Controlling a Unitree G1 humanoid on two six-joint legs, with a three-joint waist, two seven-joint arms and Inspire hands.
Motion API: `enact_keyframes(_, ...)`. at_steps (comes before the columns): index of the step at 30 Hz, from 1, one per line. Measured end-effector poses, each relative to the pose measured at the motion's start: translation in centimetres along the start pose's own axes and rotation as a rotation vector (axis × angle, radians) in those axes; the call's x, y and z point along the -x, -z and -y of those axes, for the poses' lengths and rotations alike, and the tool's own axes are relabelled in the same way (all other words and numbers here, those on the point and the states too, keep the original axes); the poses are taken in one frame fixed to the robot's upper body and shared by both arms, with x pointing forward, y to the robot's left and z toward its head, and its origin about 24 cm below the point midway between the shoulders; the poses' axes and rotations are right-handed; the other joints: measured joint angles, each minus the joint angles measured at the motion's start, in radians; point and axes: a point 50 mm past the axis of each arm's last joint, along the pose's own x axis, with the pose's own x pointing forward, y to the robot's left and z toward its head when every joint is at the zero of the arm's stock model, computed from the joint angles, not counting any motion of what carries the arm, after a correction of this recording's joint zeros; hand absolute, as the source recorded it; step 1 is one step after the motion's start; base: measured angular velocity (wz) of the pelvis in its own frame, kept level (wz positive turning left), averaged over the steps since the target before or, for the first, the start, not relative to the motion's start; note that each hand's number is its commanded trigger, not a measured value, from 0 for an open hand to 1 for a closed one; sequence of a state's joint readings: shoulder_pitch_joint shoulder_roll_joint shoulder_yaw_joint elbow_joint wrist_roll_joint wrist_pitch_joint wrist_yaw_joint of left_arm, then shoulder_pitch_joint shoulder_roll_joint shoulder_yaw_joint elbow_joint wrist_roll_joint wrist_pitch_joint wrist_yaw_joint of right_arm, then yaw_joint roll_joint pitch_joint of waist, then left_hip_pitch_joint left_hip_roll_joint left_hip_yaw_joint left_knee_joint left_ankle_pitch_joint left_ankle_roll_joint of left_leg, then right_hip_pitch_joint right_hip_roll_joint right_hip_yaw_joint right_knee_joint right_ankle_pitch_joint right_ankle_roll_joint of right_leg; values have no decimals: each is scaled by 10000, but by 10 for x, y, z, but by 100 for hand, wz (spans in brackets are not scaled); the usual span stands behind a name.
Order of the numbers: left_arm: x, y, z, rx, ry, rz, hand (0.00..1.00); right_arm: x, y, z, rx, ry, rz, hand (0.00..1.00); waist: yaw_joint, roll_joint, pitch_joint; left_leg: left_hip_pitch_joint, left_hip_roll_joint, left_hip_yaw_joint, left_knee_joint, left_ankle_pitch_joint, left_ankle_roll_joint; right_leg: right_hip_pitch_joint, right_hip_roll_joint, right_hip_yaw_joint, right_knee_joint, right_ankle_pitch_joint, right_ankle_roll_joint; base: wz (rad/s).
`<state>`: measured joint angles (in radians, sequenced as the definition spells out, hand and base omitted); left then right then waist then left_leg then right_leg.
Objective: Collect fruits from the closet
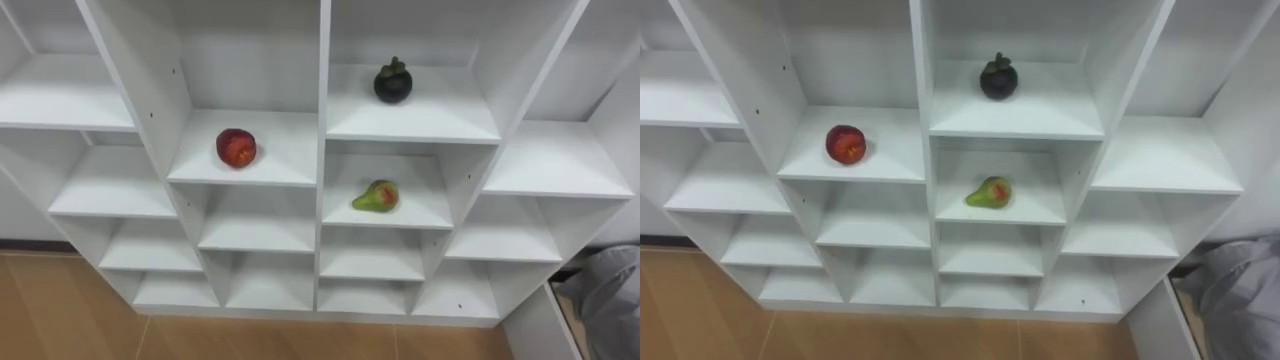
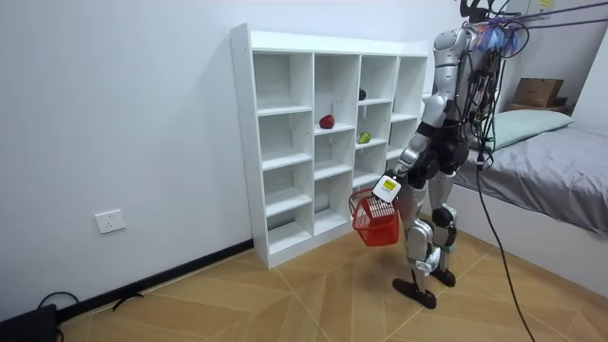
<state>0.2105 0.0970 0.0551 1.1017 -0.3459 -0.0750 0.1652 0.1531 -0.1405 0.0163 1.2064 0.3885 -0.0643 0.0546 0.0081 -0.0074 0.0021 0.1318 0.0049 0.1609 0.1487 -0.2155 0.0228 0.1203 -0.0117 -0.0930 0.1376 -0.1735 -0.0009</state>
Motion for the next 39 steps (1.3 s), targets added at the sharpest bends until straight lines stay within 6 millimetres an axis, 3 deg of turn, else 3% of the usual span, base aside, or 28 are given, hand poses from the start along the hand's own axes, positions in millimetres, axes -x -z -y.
enact_keyframes(9, 1, 1, -4, 142, -303, 39, 100, 0, -25, 1, -73, 548, 1078, 0, -39, -40, -18, -17, -2, 6, 21, 1, 1, -11, -2, -19, 43, -2, 2, 0)
enact_keyframes(13, 0, -2, -5, 266, -401, 159, 100, 5, -60, -10, -294, 440, 2761, 0, -19, -88, -37, 12, 4, 68, 25, 4, 3, -90, 5, 48, 137, -9, -3, -5)
enact_keyframes(17, -1, -6, -8, 290, -519, 361, 100, 25, -109, -25, -323, 89, 5306, 0, -9, -85, -13, 100, 3, 60, 29, 3, 2, 6, -1, 32, 122, -8, -1, 0)
enact_keyframes(20, -1, -7, -8, 118, -463, 409, 100, 37, -130, -33, -13, -41, 6454, 0, 31, -134, 0, 92, 1, 46, 27, 3, 2, 5, -3, 19, 129, -13, 2, 0)
enact_keyframes(26, -1, -7, -8, 101, -435, 409, 100, 53, -151, -45, 453, -290, 7661, 0, 48, -234, -83, -205, 3, 43, 49, 10, 7, -295, 5, 100, 158, -5, -1, 0)
enact_keyframes(39, -1, -2, -8, -12, -446, 255, 100, 82, -177, -72, 973, -1112, 9418, 0, 430, -130, 46, -186, 7, 44, -30, 4, 6, -216, 3, 9, 178, 1, -2, 0)
